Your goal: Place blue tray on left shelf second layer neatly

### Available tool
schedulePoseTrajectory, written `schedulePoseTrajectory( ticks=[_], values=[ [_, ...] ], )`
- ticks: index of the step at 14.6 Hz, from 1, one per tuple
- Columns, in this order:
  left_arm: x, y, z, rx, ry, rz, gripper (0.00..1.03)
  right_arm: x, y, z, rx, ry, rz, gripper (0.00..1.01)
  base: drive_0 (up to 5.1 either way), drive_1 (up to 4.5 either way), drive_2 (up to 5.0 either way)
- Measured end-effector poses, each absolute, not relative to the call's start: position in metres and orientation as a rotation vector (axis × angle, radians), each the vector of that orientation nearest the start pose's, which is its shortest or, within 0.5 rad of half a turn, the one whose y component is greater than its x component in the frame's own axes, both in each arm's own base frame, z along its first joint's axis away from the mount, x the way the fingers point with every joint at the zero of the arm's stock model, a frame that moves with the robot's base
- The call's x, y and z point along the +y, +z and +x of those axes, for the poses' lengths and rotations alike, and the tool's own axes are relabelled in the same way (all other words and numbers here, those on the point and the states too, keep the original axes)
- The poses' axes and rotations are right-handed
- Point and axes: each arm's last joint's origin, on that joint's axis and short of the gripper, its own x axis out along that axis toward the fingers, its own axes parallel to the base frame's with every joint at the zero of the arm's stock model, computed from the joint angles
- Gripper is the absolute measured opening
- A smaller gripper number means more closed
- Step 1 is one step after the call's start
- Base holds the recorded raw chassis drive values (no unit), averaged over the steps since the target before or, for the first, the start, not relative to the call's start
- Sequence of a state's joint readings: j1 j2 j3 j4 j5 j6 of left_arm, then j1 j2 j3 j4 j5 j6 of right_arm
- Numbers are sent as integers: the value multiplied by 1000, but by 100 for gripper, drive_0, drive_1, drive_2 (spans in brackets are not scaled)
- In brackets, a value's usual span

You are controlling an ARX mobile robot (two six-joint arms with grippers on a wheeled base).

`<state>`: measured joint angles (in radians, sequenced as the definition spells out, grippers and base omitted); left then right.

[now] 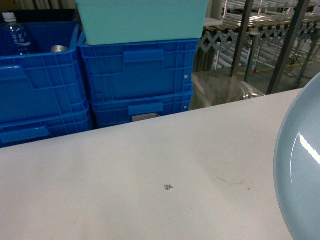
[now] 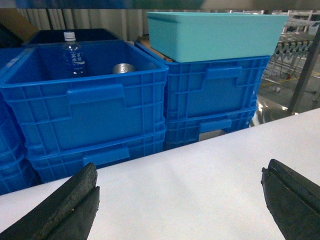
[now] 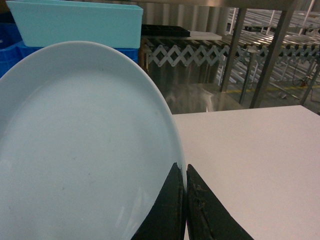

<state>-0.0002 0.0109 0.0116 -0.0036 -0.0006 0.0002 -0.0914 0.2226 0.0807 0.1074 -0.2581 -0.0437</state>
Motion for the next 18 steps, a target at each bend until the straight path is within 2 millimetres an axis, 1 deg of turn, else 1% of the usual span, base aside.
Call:
schedulePoseTrajectory(
  ticks=[18],
  values=[
    [0,166,98,3,1,0,98,-3,183,109,30,167,-39,2,-167,-167,-167]
  ],
)
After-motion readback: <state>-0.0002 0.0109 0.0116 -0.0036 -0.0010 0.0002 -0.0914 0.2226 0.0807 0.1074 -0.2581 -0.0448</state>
